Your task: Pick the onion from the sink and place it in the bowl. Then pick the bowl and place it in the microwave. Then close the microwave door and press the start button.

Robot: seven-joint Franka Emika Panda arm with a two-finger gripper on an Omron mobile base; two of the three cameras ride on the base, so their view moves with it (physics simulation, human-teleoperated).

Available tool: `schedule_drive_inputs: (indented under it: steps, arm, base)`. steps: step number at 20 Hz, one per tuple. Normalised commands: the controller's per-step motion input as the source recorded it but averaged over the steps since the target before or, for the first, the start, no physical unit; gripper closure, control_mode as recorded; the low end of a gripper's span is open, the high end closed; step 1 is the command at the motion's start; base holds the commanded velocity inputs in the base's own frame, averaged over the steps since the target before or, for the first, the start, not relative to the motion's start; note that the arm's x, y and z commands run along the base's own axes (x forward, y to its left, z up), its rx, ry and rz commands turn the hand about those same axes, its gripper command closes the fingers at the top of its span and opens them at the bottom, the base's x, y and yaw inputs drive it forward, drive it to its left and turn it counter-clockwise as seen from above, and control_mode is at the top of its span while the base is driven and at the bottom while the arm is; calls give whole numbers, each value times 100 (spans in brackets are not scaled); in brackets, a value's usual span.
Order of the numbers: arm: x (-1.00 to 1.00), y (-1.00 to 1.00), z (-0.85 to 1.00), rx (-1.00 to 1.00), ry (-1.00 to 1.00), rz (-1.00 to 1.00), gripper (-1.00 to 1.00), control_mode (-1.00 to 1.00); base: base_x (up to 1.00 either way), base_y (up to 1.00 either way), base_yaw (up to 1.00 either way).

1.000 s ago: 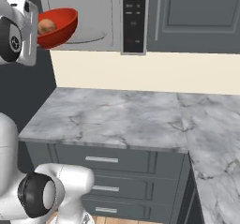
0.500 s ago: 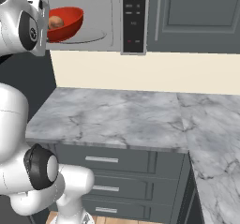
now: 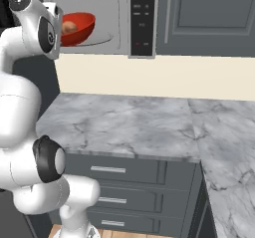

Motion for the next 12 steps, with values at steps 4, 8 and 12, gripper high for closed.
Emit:
schedule_drive_inputs:
  steps: [4,8,12]
  arm:
    - [46,11,-19,0,0,0,100,-100]
    - [34,3,-2,0,0,0,100,-100]
    - [28,3,3,0,0,0,100,-100]
  base:
    - [0,0,0]
    - [0,0,0]
    - [0,0,0]
